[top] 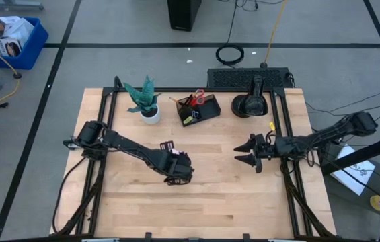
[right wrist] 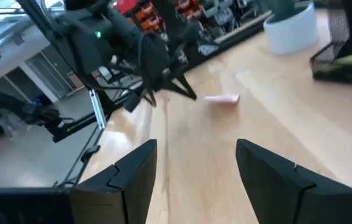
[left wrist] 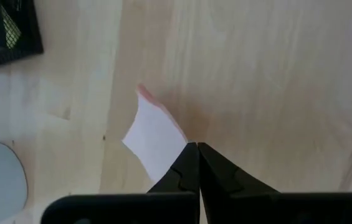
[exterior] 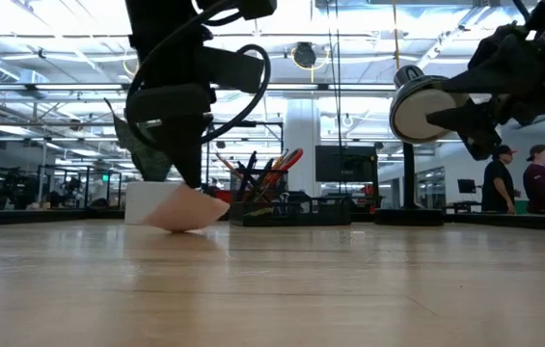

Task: Pick and place office supplies into organizer
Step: Put the pink sticky notes into the black mesh desk organizer

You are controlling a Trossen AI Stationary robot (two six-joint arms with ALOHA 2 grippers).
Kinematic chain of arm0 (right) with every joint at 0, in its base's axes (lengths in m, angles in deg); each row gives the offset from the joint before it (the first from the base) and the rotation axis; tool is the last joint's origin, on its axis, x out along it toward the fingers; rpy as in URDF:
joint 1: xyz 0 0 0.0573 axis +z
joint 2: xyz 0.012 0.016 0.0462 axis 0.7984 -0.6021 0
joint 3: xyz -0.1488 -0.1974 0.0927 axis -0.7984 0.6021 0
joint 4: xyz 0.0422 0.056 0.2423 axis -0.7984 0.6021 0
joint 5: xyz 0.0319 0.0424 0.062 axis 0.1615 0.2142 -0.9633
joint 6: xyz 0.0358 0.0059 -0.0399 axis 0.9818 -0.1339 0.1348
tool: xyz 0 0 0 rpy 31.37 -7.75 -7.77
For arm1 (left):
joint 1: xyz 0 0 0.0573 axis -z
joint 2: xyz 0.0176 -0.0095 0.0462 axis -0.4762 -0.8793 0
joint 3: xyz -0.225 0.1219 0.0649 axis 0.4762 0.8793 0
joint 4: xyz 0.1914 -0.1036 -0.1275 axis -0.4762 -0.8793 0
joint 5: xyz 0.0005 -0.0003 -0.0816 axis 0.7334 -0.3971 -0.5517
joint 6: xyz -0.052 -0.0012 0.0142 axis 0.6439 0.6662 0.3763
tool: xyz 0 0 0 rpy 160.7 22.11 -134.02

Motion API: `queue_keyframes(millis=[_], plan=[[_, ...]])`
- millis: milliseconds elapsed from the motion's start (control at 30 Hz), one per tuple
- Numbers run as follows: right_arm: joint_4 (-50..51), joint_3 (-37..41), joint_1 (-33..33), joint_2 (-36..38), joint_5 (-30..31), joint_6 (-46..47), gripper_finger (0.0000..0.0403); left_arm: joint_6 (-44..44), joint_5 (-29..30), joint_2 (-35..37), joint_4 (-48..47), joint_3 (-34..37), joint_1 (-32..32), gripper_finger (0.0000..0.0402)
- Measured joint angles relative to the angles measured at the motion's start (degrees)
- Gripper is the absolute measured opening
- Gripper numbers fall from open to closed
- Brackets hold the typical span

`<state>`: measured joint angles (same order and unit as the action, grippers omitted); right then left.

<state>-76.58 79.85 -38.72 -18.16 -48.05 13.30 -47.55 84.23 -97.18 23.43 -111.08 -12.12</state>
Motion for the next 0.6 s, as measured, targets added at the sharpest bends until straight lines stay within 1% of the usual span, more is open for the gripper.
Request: queue_keyframes(millis=[100, 200, 233, 267, 333, 400, 500, 600], plan=[[-0.23, 0.00, 0.90, -2.08, 1.19, 1.60, 0.0210, 0.47, -0.48, 0.02, -0.06, -0.02, 0.07, 0.0000], [-1.33, 0.00, 1.20, -5.09, 6.08, 4.71, 0.0210, 0.49, -1.06, 0.02, -0.06, -0.02, 0.09, 0.0000], [-1.76, 0.00, 1.41, -6.21, 6.41, 5.80, 0.0210, 0.51, -1.06, 0.02, -0.06, -0.02, 0.07, 0.0000], [-2.03, 0.00, 1.55, -7.46, 5.66, 5.91, 0.0210, 0.51, -1.12, 0.02, -0.03, -0.02, 0.07, 0.0000], [-3.06, 0.00, 1.58, -10.33, 2.02, 5.27, 0.0210, 0.65, -1.41, 0.02, -0.06, -0.02, 0.07, 0.0000], [-5.16, 0.00, 1.77, -13.25, 0.13, 6.46, 0.0210, 0.93, -1.43, 0.02, -0.04, -0.02, 0.08, 0.0000], [-8.58, 0.00, 2.66, -17.86, 0.26, 6.81, 0.0210, 4.39, -1.44, 0.04, 0.00, -0.02, 0.09, 0.0006], [-12.52, 0.02, 3.86, -22.17, 1.81, 6.06, 0.0210, 9.18, -1.08, 0.04, 0.40, -0.02, -0.14, 0.0031]])
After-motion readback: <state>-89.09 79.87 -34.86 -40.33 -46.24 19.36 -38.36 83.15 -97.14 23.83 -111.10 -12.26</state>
